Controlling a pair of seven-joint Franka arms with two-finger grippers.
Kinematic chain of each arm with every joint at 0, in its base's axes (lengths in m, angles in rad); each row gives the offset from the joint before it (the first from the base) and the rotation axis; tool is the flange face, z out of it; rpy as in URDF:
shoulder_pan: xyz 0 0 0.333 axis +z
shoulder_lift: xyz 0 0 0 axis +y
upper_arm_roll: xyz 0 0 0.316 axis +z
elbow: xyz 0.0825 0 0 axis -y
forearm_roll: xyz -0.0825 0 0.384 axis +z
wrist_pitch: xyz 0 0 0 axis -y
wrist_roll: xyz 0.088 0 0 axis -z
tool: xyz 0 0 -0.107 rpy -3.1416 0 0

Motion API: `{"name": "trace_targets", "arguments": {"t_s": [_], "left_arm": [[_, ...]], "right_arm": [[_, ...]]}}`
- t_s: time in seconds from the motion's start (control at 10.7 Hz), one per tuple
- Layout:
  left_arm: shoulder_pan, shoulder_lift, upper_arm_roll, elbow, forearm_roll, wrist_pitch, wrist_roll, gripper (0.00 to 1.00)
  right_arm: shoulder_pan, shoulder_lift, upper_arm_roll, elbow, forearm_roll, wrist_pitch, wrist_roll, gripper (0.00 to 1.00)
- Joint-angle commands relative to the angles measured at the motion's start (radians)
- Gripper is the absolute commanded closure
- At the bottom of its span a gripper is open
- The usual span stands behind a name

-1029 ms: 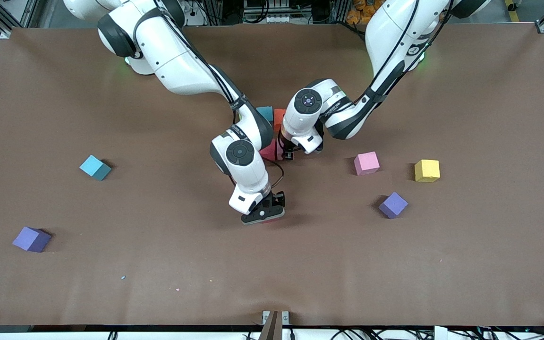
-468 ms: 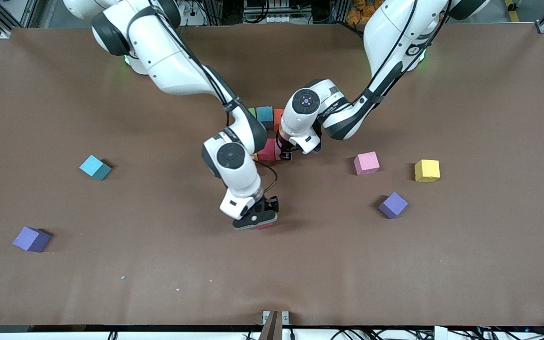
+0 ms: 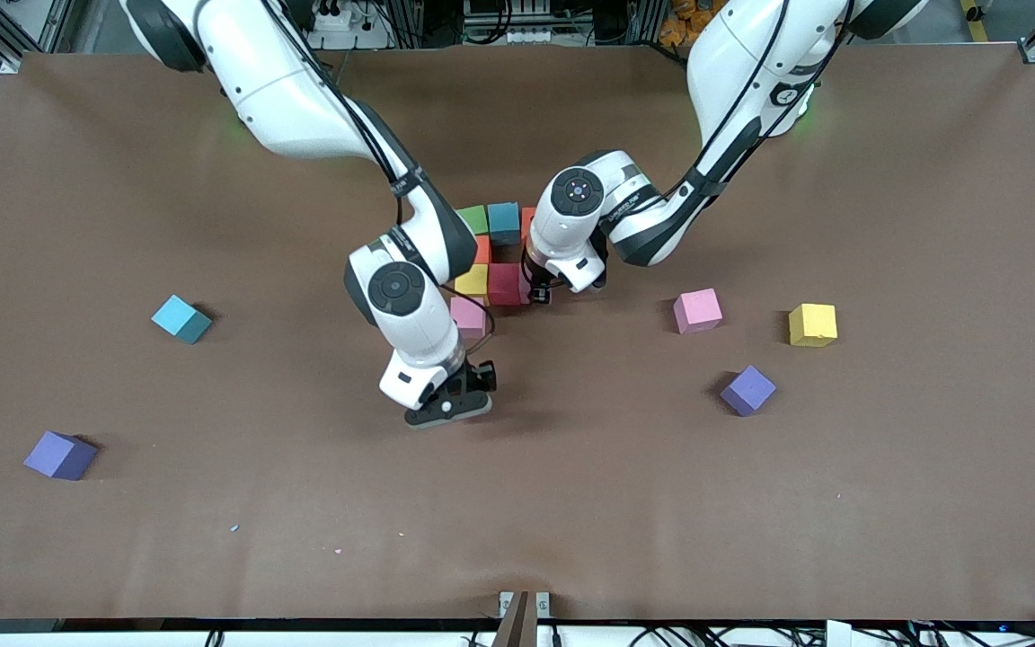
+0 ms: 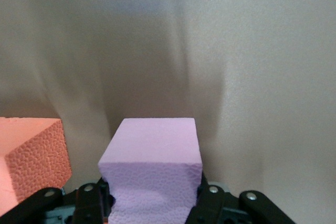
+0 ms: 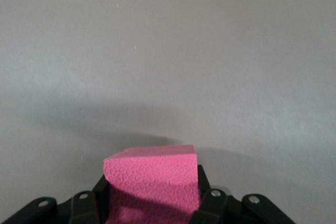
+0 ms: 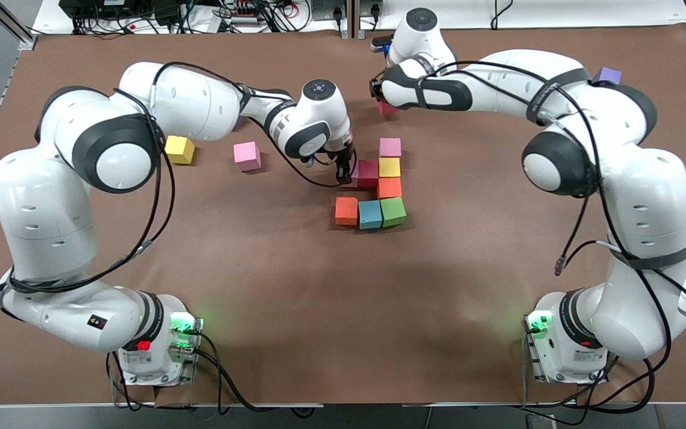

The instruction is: Arrange 11 blocks into digit 3

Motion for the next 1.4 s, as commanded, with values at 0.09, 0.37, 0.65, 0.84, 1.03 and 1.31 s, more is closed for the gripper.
{"name": "trace_targets", "arguments": {"t_s": [0.09, 0.37, 0.65, 0.84, 1.03, 1.31], "left_arm": [[-0.032, 0.072, 0.010, 0.037, -0.002, 0.019, -0.004, 0.96], [-0.032, 0.072, 0.010, 0.042, -0.002, 0.019, -0.004, 0.95], [-0.029, 0.072, 0.010, 0.043, -0.002, 0.019, -0.004, 0.87], [-0.028, 0.072, 0.010, 0.043, -0.002, 0.019, -0.004, 0.75], [-0.029, 0.074, 0.024, 0.058, -0.002, 0.017, 0.006, 0.34], [-0.029, 0.064, 0.024, 0.063, -0.002, 0.010, 0.008, 0.00]], "right_arm": [[-0.019, -0.109, 0.043, -0.168, -0.012, 0.029, 0.002, 0.64], [-0.005, -0.130, 0.045, -0.254, -0.011, 0.100, 0.014, 0.63], [0.016, -0.121, 0.043, -0.256, -0.017, 0.114, 0.043, 0.62], [0.022, -0.121, 0.043, -0.263, -0.017, 0.117, 0.043, 0.61], [0.024, -0.124, 0.043, -0.285, -0.017, 0.131, 0.043, 0.60], [0.027, -0.126, 0.043, -0.309, -0.017, 0.149, 0.043, 0.59]]}}
